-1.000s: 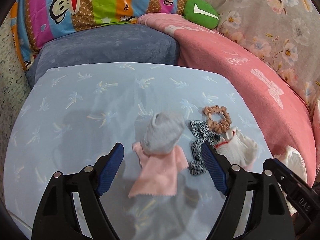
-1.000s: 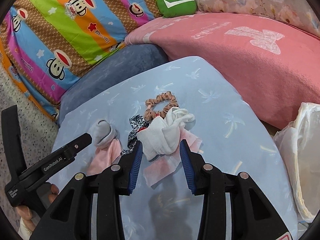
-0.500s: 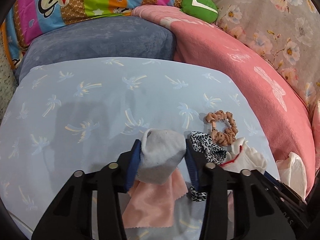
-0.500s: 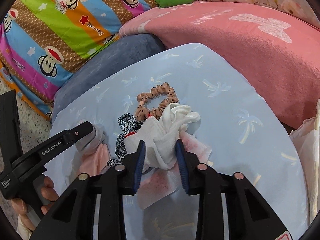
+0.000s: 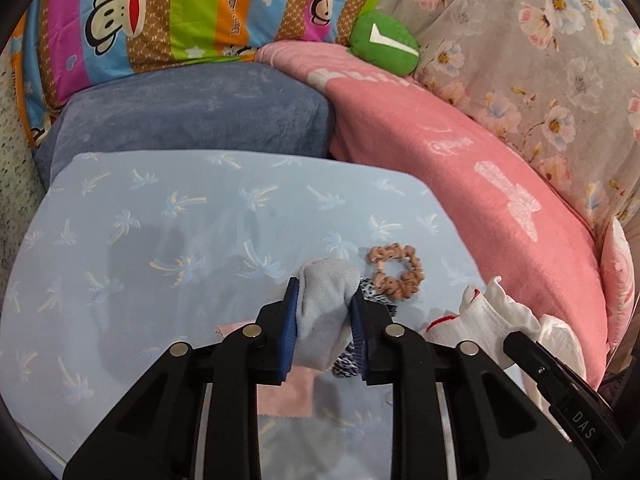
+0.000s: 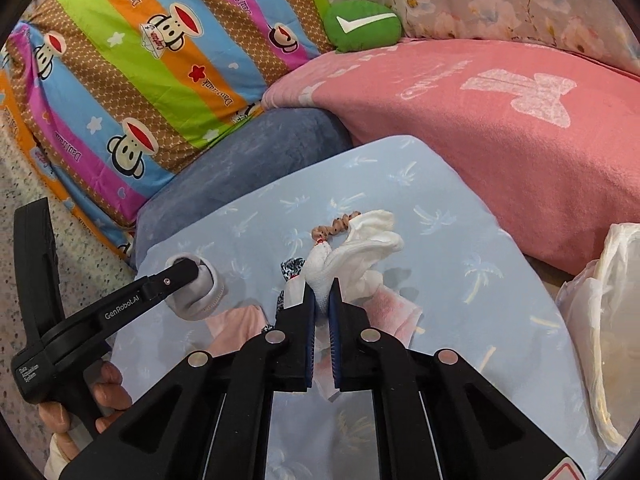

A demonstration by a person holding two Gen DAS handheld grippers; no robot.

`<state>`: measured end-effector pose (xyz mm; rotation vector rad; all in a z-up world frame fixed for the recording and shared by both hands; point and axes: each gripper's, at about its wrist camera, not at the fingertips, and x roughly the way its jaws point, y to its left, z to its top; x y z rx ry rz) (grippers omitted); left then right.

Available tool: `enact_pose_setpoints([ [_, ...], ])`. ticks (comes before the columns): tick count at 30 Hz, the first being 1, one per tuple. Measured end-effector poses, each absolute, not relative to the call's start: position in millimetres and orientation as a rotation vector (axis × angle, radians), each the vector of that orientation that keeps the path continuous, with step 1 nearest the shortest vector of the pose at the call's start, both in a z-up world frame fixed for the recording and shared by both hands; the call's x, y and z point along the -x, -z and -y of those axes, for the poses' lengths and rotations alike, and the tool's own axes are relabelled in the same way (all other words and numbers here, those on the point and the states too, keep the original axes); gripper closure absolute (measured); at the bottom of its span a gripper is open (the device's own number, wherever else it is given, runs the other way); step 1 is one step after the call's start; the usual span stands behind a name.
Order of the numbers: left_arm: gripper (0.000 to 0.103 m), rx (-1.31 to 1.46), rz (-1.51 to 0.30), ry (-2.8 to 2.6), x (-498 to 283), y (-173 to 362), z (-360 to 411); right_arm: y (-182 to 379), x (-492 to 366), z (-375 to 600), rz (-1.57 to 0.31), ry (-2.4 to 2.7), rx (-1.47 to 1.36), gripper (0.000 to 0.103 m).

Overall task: Collect trash
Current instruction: 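Grasp the grey sock with the left tool while the right tool grasps the white glove, then carry the grey sock and white glove over the white bin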

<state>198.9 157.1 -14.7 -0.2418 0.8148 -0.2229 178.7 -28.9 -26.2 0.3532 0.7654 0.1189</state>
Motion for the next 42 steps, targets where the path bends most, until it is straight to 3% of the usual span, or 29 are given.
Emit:
enact_pose_setpoints([
  [17, 0.08, 0.192, -0.724, 0.348, -131.0, -32.9, -98.2, -33.4, -91.2, 83.4, -0.624, -0.068, -0.394, 0.096],
  [42, 0.079, 0.031, -0.735, 0.593, -76.8, -40.3, 41.5, -37.9, -12.1, 203.7, -0.537, 0.121, -0.49, 0.096],
])
